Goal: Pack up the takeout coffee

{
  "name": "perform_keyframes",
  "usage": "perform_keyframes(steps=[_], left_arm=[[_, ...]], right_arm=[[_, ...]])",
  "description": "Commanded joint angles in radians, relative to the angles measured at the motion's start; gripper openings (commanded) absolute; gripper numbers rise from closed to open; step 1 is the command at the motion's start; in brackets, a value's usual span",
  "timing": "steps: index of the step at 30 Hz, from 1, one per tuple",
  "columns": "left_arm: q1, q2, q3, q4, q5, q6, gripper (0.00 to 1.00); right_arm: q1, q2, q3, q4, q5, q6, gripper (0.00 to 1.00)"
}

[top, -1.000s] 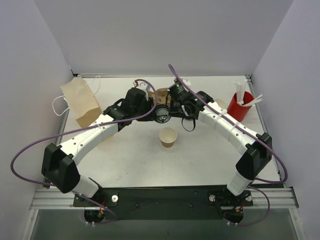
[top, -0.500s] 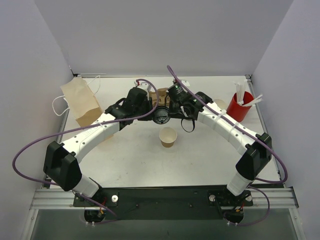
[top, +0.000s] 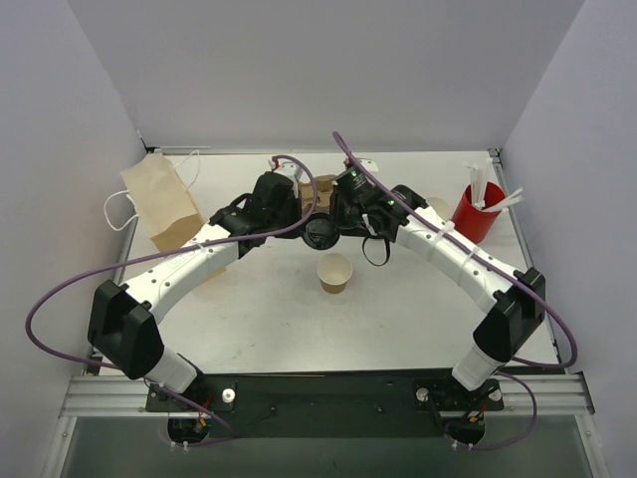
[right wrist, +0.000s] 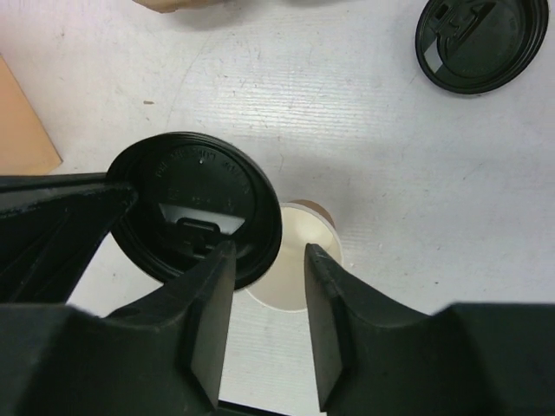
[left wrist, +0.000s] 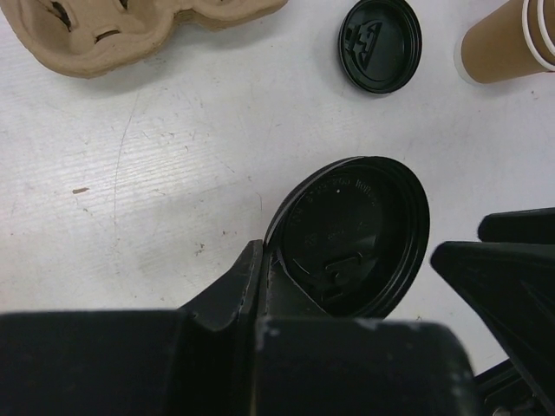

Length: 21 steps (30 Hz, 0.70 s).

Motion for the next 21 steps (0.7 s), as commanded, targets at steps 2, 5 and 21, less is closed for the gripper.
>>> perform_keyframes(steps=[2, 5, 21], left_arm=[[-0.001, -0.014, 0.055, -0.01, 0.035, 0.023, 0.0], [0.004, -0.009, 0.088, -0.076, 0.067, 0.043, 0.0], [0.009, 0.078, 0.231, -0.398, 0.311, 0.138, 0.0]], right_arm=[[0.001, -0.187, -0.107, 0.099, 0.057, -0.093, 0.37], [0.005, -0.321, -0.248, 0.227, -0.014, -0.207, 0.38], [0.38, -0.376, -0.297, 0.216, -0.049, -0.685, 0.36]])
